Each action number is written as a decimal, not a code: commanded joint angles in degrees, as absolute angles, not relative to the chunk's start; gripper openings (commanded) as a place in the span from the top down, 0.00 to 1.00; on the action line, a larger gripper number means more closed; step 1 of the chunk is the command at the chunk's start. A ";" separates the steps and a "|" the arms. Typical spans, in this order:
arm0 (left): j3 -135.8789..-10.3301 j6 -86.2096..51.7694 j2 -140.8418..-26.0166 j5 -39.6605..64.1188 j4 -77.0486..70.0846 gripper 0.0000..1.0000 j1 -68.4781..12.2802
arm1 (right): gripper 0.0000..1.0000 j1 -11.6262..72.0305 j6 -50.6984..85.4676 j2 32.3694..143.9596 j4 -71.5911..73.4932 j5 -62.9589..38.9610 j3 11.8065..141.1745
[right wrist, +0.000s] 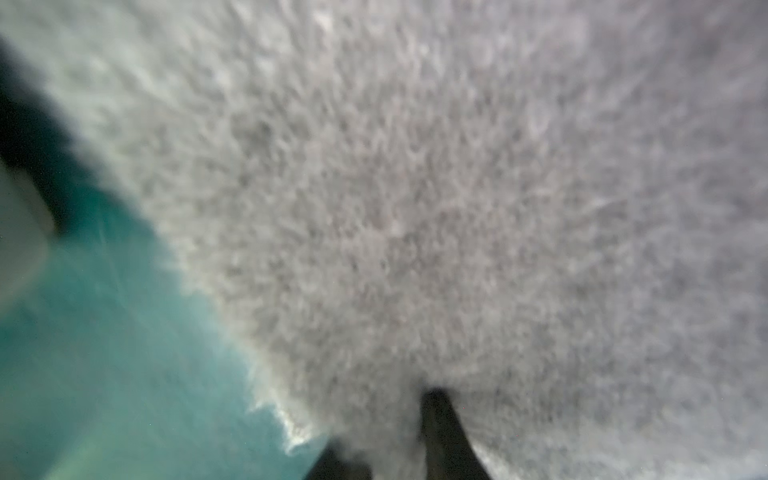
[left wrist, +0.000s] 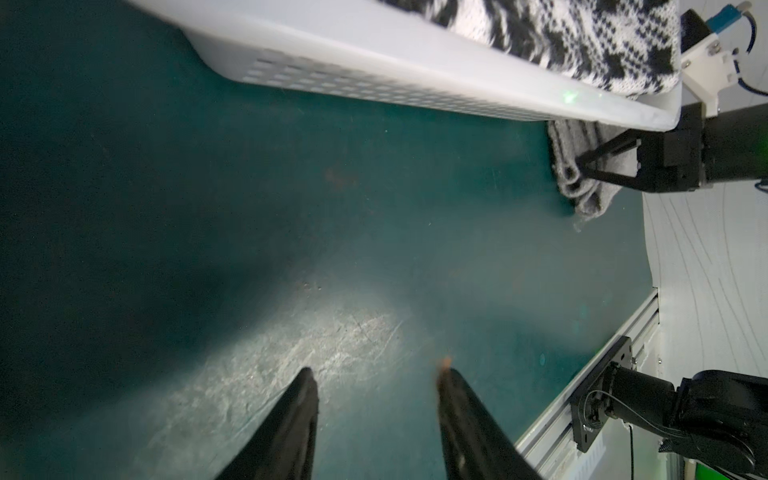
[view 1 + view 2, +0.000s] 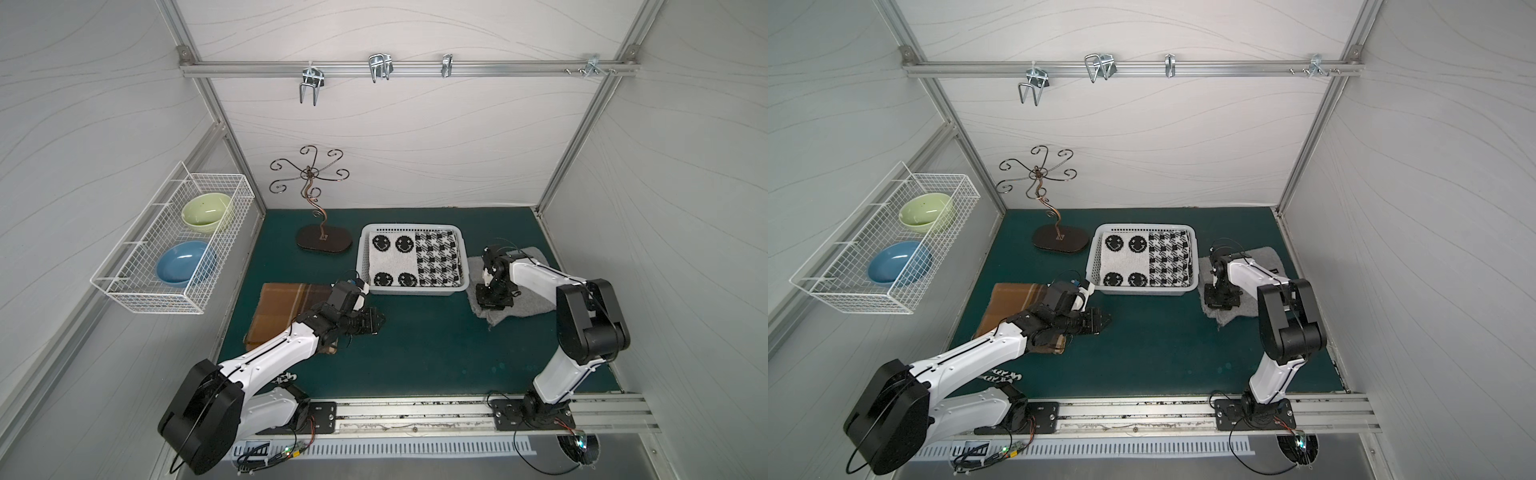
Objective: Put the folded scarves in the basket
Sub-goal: Move the scarf to the center of the board.
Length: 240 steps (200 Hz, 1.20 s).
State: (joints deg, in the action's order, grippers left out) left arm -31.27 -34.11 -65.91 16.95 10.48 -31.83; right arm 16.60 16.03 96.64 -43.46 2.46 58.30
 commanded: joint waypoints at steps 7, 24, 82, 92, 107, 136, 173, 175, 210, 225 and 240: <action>-31.14 -34.94 -63.75 17.57 8.30 0.50 -32.03 | 0.86 18.92 19.36 93.03 -44.16 0.03 51.86; -30.53 -35.33 -63.23 17.92 8.39 0.50 -32.04 | 0.87 20.98 20.95 89.92 -43.84 0.41 47.80; -28.82 -37.15 -62.03 17.80 7.74 0.50 -32.70 | 0.87 37.72 31.99 82.42 -47.98 3.22 45.43; -28.62 -37.56 -61.89 17.67 7.43 0.50 -33.08 | 0.86 39.89 32.22 82.45 -46.99 1.84 44.66; -28.38 -38.03 -61.72 17.30 7.21 0.50 -33.78 | 0.85 43.26 34.42 82.21 -47.28 2.97 43.60; -27.82 -38.79 -62.14 15.63 6.86 0.49 -35.67 | 0.85 48.47 37.42 81.14 -47.20 3.51 41.71; -26.39 -40.83 -63.53 15.18 3.79 0.49 -37.18 | 0.84 57.56 41.45 83.20 -43.94 3.22 43.27; -26.31 -40.88 -63.56 15.20 3.60 0.49 -37.24 | 0.84 57.87 41.65 83.49 -43.66 3.24 43.51; -25.84 -41.54 -63.49 14.00 3.72 0.49 -38.42 | 0.83 61.64 42.02 91.46 -40.65 2.54 49.48; -25.25 -41.98 -62.83 13.49 4.04 0.49 -38.84 | 0.81 62.50 41.57 94.27 -37.49 0.19 52.03; -24.29 -42.53 -61.67 13.20 4.08 0.49 -38.93 | 0.73 62.84 41.35 95.07 -31.47 -5.09 53.58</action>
